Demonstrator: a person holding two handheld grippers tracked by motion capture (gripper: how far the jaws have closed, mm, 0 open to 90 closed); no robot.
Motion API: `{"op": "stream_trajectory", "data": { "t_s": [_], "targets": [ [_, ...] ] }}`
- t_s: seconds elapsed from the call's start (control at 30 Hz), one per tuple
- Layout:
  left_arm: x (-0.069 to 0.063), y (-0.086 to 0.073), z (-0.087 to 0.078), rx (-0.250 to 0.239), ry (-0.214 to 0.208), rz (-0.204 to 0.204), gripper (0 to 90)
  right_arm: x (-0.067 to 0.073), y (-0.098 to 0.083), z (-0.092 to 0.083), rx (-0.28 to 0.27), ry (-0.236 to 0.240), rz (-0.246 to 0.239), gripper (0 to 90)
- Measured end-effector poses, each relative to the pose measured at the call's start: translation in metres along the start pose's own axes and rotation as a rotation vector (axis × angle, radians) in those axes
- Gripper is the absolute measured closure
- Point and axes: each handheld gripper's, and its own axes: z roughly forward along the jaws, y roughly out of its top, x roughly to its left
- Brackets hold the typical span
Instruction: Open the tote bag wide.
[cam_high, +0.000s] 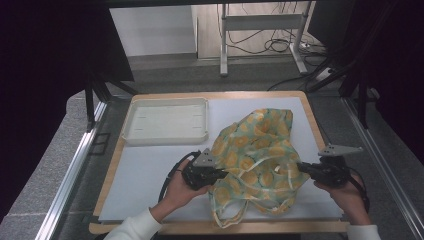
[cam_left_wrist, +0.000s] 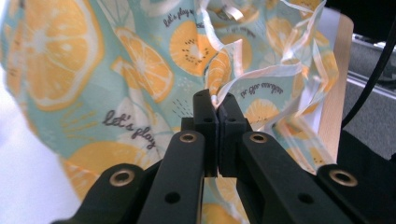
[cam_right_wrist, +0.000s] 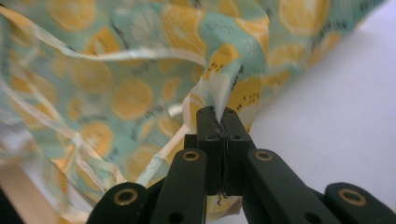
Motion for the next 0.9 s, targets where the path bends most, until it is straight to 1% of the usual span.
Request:
{"op": "stream_trajectory", "data": {
  "t_s": [0.07, 0.13, 0.27, 0.37, 0.57, 0.77, 0.9],
  "targets": [
    [0.004, 0.003, -0.007, -0.021, -0.001, -0.007, 89.4, 0.002, 0.004, -0.004, -0.035, 0.022, 0.005, 88.2],
    [0.007, 0.005, -0.014, -0.043, 0.002, -0.015, 89.4, 0.004, 0.007, -0.007, -0.048, 0.029, 0.001, 88.2],
    [0.013, 0.012, -0.027, -0.092, 0.010, -0.031, 89.4, 0.008, 0.017, -0.009, -0.072, 0.026, -0.023, 88.2],
    [0.018, 0.016, -0.035, -0.115, 0.017, -0.038, 89.4, 0.009, 0.026, -0.009, -0.083, 0.013, -0.044, 88.2],
    [0.028, 0.025, -0.046, -0.147, 0.027, -0.059, 89.4, 0.006, 0.044, -0.004, -0.088, 0.000, -0.061, 88.2],
    [0.033, 0.032, -0.053, -0.164, 0.045, -0.061, 89.4, 0.011, 0.064, -0.005, -0.104, -0.022, -0.094, 87.6],
    [0.039, 0.034, -0.056, -0.177, 0.054, -0.073, 89.4, 0.012, 0.075, -0.006, -0.108, -0.037, -0.114, 87.6]
  ]
}}
